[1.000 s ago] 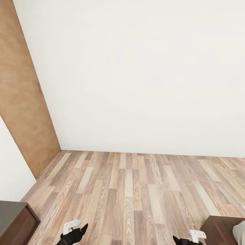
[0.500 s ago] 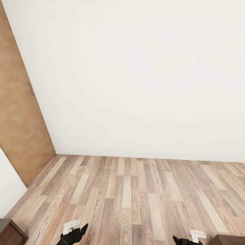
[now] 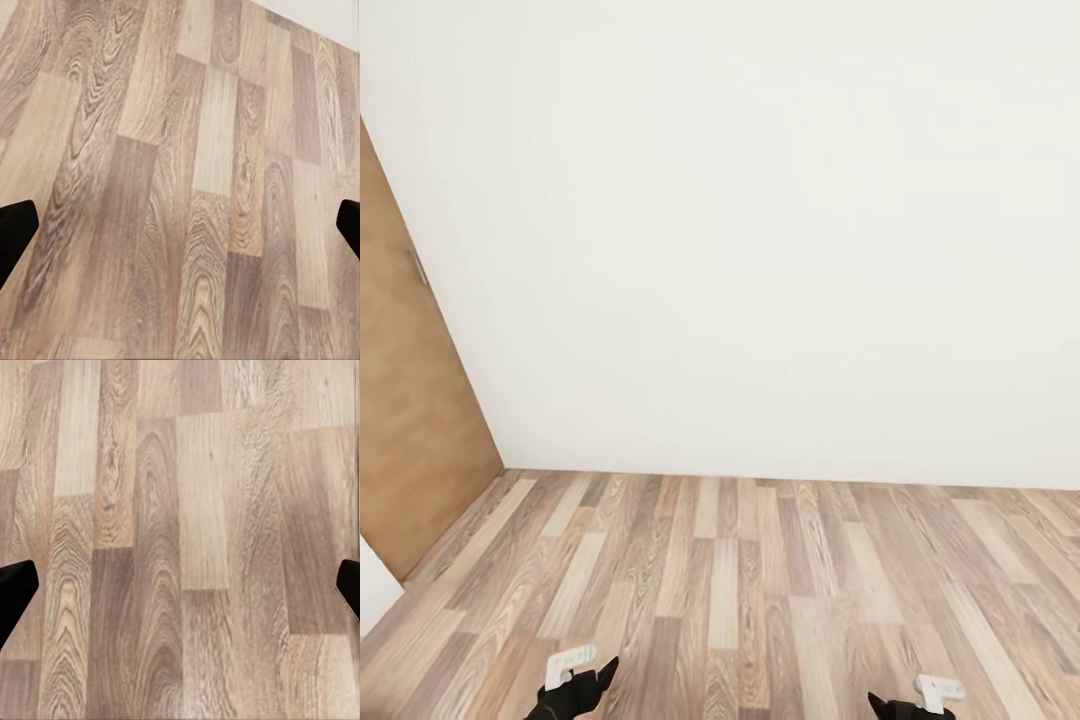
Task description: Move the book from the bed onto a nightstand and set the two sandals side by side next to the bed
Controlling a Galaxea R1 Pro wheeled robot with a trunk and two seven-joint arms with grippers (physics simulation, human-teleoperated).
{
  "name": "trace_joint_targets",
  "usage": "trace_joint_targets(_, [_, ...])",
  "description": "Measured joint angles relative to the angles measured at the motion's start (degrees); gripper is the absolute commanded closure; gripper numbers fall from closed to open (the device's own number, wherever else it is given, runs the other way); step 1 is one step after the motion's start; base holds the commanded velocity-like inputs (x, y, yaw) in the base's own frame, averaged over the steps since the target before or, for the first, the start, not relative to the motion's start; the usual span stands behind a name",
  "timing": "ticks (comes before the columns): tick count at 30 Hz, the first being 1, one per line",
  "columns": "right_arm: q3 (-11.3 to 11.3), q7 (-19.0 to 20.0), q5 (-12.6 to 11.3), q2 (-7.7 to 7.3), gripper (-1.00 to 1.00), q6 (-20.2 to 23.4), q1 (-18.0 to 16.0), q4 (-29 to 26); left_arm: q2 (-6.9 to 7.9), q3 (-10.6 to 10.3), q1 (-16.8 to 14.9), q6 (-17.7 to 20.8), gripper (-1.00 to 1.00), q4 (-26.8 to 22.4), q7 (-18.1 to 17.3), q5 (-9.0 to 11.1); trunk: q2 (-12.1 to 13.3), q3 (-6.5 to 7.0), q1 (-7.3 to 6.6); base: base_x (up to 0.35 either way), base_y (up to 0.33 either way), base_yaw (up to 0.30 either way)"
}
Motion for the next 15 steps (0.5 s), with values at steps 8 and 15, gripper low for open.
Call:
trace_joint_targets(8, [0.00, 0.00, 0.00, 0.00, -1.00, -0.01, 0.00, 0.00, 0.01, 0.01, -0.01, 0.00, -1.00, 0.00, 0.00, 0.00, 0.00, 0.14, 0.03, 0.076, -0.005, -0.263])
trace_joint_targets(15, [0.00, 0.00, 0.00, 0.00, -1.00, -0.01, 0.00, 0.00, 0.03, 0.01, -0.01, 0.00, -1.00, 0.00, 0.00, 0.00, 0.00, 0.29, 0.03, 0.003, 0.000, -0.280])
